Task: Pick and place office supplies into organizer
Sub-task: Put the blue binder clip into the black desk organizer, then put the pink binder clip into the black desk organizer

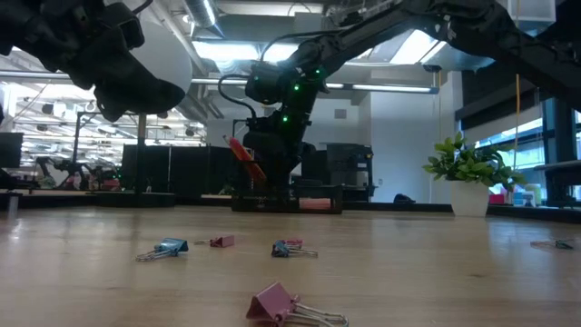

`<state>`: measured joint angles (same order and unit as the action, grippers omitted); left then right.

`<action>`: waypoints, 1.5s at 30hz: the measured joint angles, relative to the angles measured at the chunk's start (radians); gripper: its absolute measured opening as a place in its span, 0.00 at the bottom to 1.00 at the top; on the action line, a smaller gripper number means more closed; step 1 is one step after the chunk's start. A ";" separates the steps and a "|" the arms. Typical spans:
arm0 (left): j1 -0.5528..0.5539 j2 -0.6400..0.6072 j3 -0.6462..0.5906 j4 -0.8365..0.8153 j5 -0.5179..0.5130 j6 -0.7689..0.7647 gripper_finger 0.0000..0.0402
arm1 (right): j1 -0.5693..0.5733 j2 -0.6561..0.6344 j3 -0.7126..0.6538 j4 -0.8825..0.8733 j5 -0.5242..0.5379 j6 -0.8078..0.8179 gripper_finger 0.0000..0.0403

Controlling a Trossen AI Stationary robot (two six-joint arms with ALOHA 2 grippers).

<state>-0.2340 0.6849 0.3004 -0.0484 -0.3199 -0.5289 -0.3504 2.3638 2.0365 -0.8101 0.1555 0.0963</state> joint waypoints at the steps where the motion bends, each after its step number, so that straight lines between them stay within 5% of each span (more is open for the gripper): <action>1: 0.000 0.000 0.000 -0.001 -0.004 0.000 0.40 | 0.000 0.000 0.000 0.000 0.000 0.000 0.23; 20: 0.000 0.000 0.000 -0.002 -0.006 0.000 0.40 | 0.061 -0.036 0.002 -0.068 0.003 -0.027 0.24; 28: 0.000 0.000 0.000 -0.012 -0.003 0.000 0.40 | 0.216 -0.117 0.003 -0.170 -0.049 -0.020 0.24; 34: 0.000 0.000 0.000 -0.020 -0.003 0.001 0.40 | 0.358 -0.140 0.003 -0.177 -0.135 0.144 0.24; 45: 0.000 0.000 0.000 -0.034 -0.003 0.001 0.40 | 0.582 -0.130 0.002 -0.114 -0.056 0.163 0.24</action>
<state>-0.2340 0.6853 0.3004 -0.0826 -0.3225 -0.5278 0.2320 2.2333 2.0384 -0.9246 0.0996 0.2592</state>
